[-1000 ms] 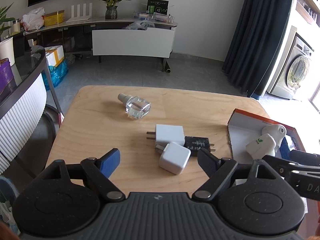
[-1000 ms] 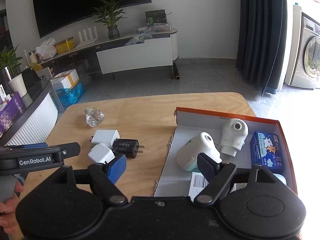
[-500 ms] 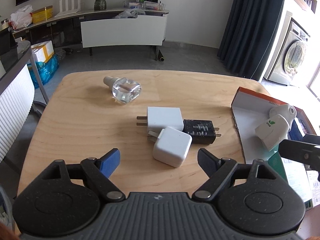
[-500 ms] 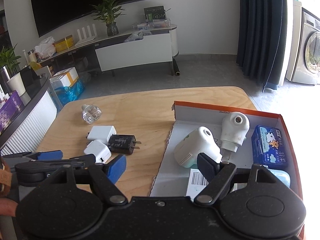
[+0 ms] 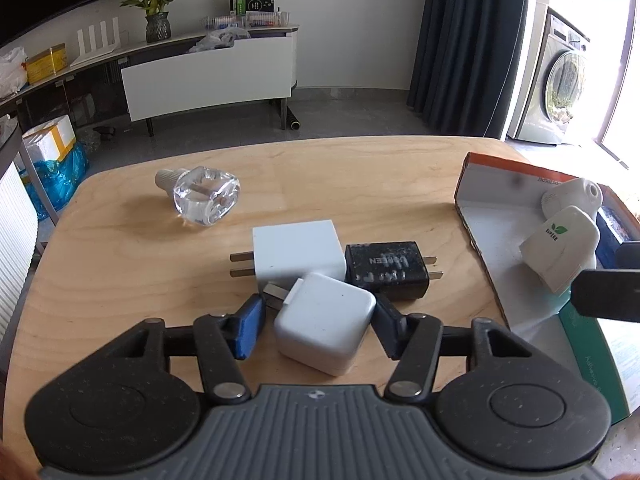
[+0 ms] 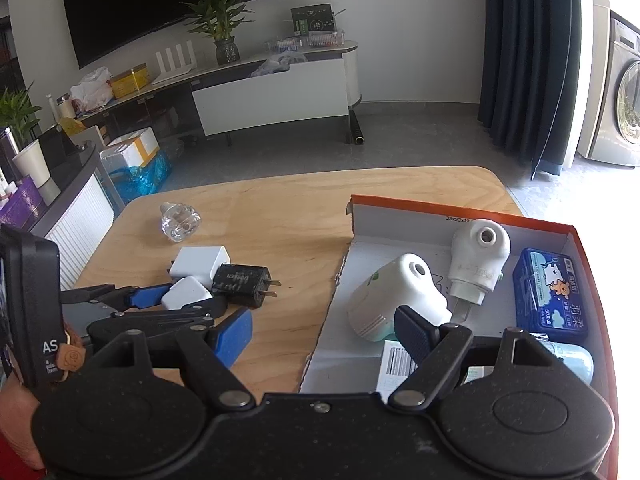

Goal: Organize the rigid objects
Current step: 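Grasp the white cube charger with the left tool while the right tool grasps the black charger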

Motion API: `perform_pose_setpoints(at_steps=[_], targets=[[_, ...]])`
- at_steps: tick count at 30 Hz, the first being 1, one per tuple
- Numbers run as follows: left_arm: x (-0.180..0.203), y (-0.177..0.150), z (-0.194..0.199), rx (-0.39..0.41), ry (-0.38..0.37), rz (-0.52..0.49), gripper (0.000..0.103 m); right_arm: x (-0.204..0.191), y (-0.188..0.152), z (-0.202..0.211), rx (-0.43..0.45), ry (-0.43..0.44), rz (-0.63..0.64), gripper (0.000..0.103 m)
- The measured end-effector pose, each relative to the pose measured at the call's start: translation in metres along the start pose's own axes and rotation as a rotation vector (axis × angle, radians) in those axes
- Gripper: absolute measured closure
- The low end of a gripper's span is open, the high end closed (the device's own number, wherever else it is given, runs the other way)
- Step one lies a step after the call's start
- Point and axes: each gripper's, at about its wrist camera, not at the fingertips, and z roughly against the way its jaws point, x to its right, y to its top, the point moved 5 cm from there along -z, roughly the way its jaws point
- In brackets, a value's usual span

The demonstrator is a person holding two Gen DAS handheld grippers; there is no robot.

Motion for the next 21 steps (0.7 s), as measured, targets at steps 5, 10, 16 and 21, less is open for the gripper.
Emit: perform_pose_setpoints(at_steps=[5,10,16,21], targets=[[-0.009,-0.004,0.017,0.014,0.017,0.03,0.045,-0.013,0.002,-0.016,-0.029,0.055,0.045,0.01],[-0.027,-0.011,0.033,0.005,0.065,0.061,0.045,-0.038,0.01,-0.04,-0.057,0.177,0.183,0.011],[-0.046,-0.018,0.051,0.016,0.071,0.123,0.045,-0.064,0.02,-0.076,-0.102,0.228,0.402,0.016],[-0.054,-0.02,0.053,0.017,0.061,0.164,0.045,-0.076,0.025,-0.098,-0.119,0.271,0.509,0.016]])
